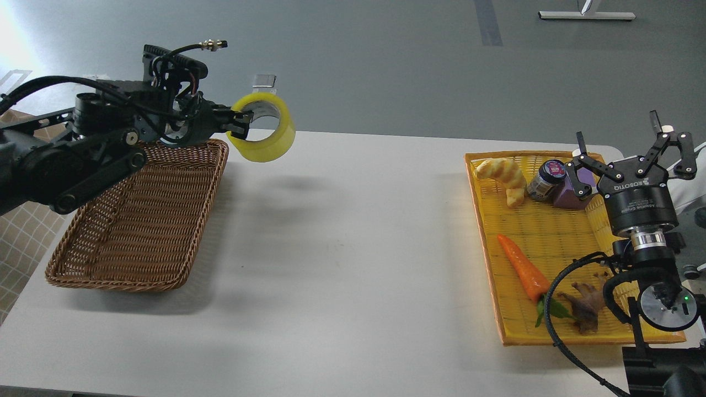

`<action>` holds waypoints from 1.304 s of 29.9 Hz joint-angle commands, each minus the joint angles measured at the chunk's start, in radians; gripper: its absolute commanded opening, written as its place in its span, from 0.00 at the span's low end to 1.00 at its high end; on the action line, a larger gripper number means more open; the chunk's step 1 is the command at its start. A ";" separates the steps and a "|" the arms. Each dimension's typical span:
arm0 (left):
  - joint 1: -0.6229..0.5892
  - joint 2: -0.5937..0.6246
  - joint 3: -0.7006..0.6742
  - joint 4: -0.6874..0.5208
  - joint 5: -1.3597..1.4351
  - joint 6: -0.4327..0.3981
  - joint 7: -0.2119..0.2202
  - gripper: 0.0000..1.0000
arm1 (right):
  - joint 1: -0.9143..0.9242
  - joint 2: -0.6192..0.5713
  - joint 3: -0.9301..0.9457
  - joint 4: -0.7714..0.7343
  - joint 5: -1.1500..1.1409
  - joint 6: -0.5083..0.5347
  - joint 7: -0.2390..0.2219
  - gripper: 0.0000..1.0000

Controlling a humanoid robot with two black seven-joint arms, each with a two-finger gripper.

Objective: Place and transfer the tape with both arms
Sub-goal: 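Lift the tape roll and carry it over the wicker basket, then lower the tape roll into the basket and open the left gripper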

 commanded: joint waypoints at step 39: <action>0.285 0.209 0.064 0.084 0.001 0.064 -0.011 0.00 | -0.001 0.000 -0.052 -0.004 0.000 0.000 0.000 1.00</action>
